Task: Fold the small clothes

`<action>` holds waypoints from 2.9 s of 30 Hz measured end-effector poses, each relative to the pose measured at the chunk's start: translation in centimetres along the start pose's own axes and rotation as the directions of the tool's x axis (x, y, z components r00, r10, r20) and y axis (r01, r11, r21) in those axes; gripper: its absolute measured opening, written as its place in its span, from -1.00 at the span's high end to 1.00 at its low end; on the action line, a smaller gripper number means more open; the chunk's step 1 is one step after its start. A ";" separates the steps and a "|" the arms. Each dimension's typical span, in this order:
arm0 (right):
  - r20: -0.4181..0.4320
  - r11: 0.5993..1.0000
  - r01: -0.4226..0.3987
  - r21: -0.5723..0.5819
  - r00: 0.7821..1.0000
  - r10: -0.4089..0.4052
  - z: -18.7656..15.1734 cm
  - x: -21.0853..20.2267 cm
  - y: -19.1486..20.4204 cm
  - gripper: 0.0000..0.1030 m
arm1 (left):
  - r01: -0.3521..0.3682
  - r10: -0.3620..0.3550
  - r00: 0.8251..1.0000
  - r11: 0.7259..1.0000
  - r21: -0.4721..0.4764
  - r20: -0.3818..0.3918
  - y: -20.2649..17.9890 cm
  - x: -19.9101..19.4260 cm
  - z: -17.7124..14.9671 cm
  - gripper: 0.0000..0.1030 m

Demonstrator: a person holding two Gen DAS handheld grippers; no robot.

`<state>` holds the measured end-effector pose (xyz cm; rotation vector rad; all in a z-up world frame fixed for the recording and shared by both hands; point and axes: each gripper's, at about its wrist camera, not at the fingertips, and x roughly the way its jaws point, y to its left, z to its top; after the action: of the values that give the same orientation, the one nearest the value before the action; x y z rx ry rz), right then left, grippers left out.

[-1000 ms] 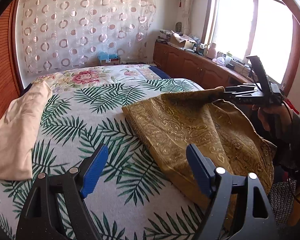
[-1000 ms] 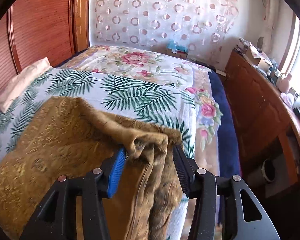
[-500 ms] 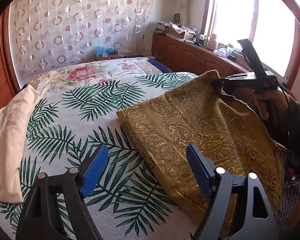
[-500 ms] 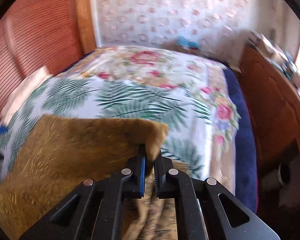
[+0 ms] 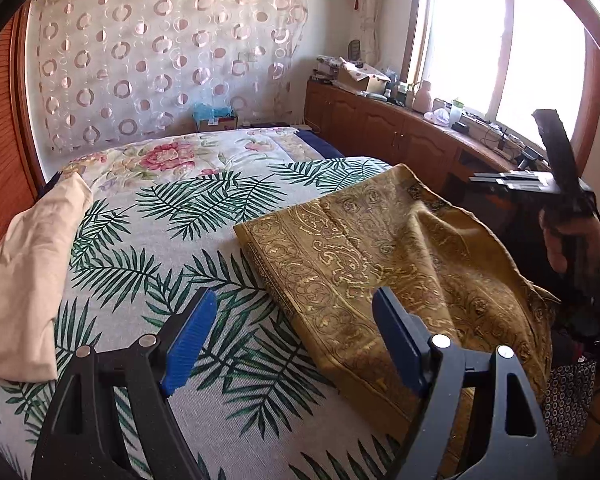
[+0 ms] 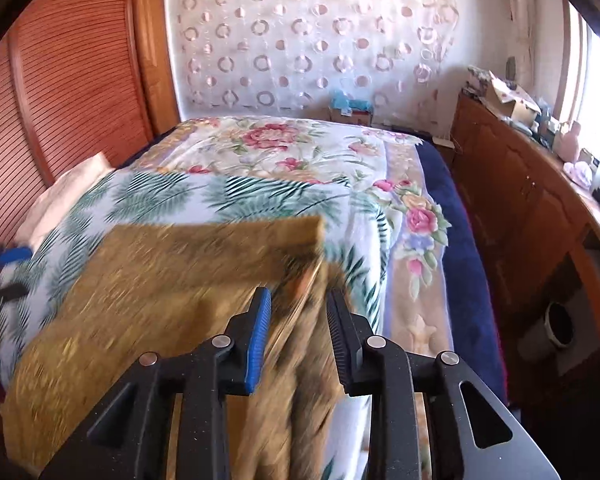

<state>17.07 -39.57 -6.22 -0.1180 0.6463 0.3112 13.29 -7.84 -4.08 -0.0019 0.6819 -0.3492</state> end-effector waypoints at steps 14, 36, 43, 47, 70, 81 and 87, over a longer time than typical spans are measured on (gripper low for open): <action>-0.123 0.999 -0.045 0.022 0.991 0.047 -11.5 -5.9 1.7 0.76 | 0.024 -0.024 1.000 0.999 0.027 -0.013 -1.7 -3.3 -1.7 -0.57; -0.038 0.999 0.034 0.034 0.999 -0.032 -11.1 -12.1 1.5 0.61 | -0.022 0.022 0.999 1.000 0.013 -0.037 -0.4 -0.4 -1.0 -0.57; -0.002 0.998 0.058 0.004 0.998 -0.058 -8.2 -9.1 1.7 0.14 | -0.036 0.036 0.998 0.999 0.005 -0.055 0.2 2.5 0.4 -0.57; -0.010 0.998 0.059 -0.013 0.998 -0.059 -6.1 -5.1 1.6 -0.02 | -0.048 0.049 0.997 0.999 0.011 -0.062 0.3 4.1 1.2 -0.57; -0.181 0.999 -0.007 0.043 0.983 0.014 -0.4 7.7 -1.9 -0.02 | -0.049 0.040 0.982 0.998 -0.042 -0.186 2.6 10.0 1.7 -0.22; -0.108 0.998 -0.055 0.016 0.993 0.056 -0.6 5.0 -0.7 0.79 | 0.041 -0.047 0.983 0.998 -0.041 -0.179 2.0 9.9 2.6 0.91; 0.099 0.994 -0.105 -0.008 0.990 0.105 0.6 -3.0 1.6 0.81 | 0.084 -0.084 0.995 0.996 -0.013 -0.051 0.0 4.2 4.3 0.94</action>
<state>14.60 -38.64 -3.95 -0.0705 0.5548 0.4171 18.99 -9.66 -3.36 -0.0319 0.7363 -0.4275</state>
